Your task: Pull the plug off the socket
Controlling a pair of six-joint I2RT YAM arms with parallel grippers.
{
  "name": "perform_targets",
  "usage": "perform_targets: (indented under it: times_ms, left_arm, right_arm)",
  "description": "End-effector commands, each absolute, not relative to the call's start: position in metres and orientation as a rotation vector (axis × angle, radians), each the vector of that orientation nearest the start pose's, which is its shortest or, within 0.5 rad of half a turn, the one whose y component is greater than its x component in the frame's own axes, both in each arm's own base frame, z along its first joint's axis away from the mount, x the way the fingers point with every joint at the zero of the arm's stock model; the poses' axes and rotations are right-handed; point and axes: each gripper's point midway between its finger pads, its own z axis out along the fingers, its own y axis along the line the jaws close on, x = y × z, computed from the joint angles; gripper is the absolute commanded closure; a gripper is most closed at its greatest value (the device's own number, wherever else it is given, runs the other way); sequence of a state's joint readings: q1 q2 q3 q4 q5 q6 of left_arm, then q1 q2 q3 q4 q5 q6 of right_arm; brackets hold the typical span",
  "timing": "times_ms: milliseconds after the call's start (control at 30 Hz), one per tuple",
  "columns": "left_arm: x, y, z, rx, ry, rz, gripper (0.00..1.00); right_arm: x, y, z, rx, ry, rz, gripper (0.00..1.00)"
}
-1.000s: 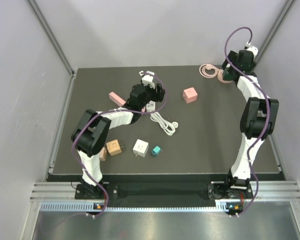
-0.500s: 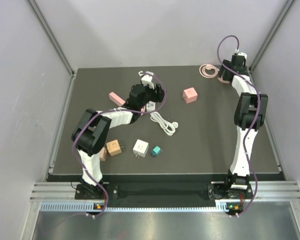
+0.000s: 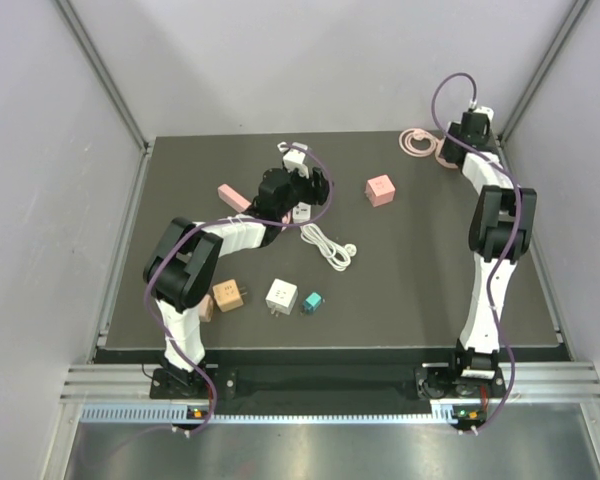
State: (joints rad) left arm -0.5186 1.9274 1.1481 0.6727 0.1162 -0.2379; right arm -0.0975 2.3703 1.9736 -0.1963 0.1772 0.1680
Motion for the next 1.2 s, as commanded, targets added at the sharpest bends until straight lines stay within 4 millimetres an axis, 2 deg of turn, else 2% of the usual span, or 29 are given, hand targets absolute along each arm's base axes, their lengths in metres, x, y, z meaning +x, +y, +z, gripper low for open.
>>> perform_targets:
  times_ms: [0,33,67,100,133,167,200,233,267,300,333,367,400,467,500,533,567,600,667,700,833,867,933,1033,1167]
  left_arm:
    - [0.486,-0.315,0.195,0.332,1.609,-0.697,0.36]
    - [0.486,-0.316,0.196,0.335,1.608,-0.702,0.36]
    - [0.485,-0.317,0.196,0.341,1.609,-0.708,0.36]
    - [0.484,-0.319,0.197,0.348,1.605,-0.713,0.36]
    - [0.484,-0.32,0.197,0.352,1.606,-0.719,0.36]
    - [0.484,-0.321,0.197,0.356,1.608,-0.725,0.36]
    - [0.484,-0.323,0.201,0.362,1.607,-0.733,0.36]
    - [0.484,-0.324,0.197,0.362,1.622,-0.742,0.36]
    - [0.486,-0.327,0.202,0.36,1.617,-0.754,0.37]
    - [0.486,-0.329,0.197,0.364,1.645,-0.761,0.37]
    - [0.485,-0.333,0.194,0.366,1.661,-0.781,0.38]
    - [0.486,-0.335,0.193,0.367,1.666,-0.792,0.39]
    - [0.485,-0.339,0.194,0.371,1.666,-0.802,0.39]
    - [0.48,-0.346,0.192,0.377,1.673,-0.822,0.39]
    - [0.478,-0.349,0.193,0.383,1.671,-0.828,0.39]
    - [0.477,-0.351,0.193,0.387,1.672,-0.827,0.39]
    - [0.473,-0.357,0.193,0.399,1.671,-0.837,0.39]
    - [0.471,-0.359,0.193,0.402,1.672,-0.839,0.39]
    - [0.466,-0.366,0.194,0.423,1.667,-0.86,0.38]
    - [0.464,-0.369,0.193,0.439,1.665,-0.863,0.38]
    - [0.451,-0.388,0.187,0.517,1.652,-0.9,0.36]
    - [0.448,-0.392,0.188,0.536,1.642,-0.914,0.35]
    - [0.445,-0.4,0.185,0.566,1.635,-0.926,0.34]
    - [0.442,-0.407,0.181,0.586,1.635,-0.945,0.33]
    - [0.431,-0.429,0.18,0.636,1.613,-0.956,0.31]
  right_arm:
    - [0.624,-0.073,0.137,0.405,2.036,-0.167,0.98]
    - [0.617,-0.068,0.136,0.434,2.041,-0.149,1.0]
    - [0.609,-0.059,0.15,0.44,2.025,-0.146,1.0]
    - [0.591,-0.056,0.129,0.46,2.076,-0.166,1.0]
    - [0.581,-0.052,0.126,0.504,2.083,-0.164,1.0]
    - [0.568,-0.046,0.139,0.523,2.066,-0.157,1.0]
    - [0.543,-0.046,0.112,0.555,2.127,-0.165,1.0]
    - [0.531,-0.044,0.109,0.619,2.122,-0.139,1.0]
    - [0.52,-0.027,0.127,0.615,2.087,-0.098,1.0]
    - [0.49,-0.025,0.1,0.648,2.148,-0.117,0.95]
    - [0.479,-0.023,0.119,0.704,2.084,-0.071,0.94]
    - [0.467,-0.019,0.116,0.719,2.081,-0.056,0.93]
    - [0.442,-0.012,0.094,0.729,2.123,-0.062,0.91]
    - [0.428,0.004,0.105,0.756,2.077,0.014,0.88]
    - [0.415,0.009,0.094,0.77,2.099,0.023,0.82]
    - [0.411,0.016,0.097,0.786,2.08,0.064,0.78]
    - [0.407,0.029,0.107,0.762,2.063,0.115,0.68]
    - [0.4,0.036,0.103,0.761,2.068,0.135,0.62]
    - [0.397,0.058,0.118,0.725,2.036,0.252,0.51]
    - [0.397,0.067,0.12,0.703,2.023,0.301,0.4]
    - [0.399,0.09,0.14,0.592,2.006,0.446,0.18]
    - [0.399,0.091,0.142,0.582,2.006,0.444,0.08]
    - [0.4,0.088,0.148,0.554,2.004,0.43,0.01]
    - [0.4,0.08,0.16,0.527,1.987,0.408,0.0]
    - [0.408,0.027,0.18,0.606,1.873,0.323,0.03]
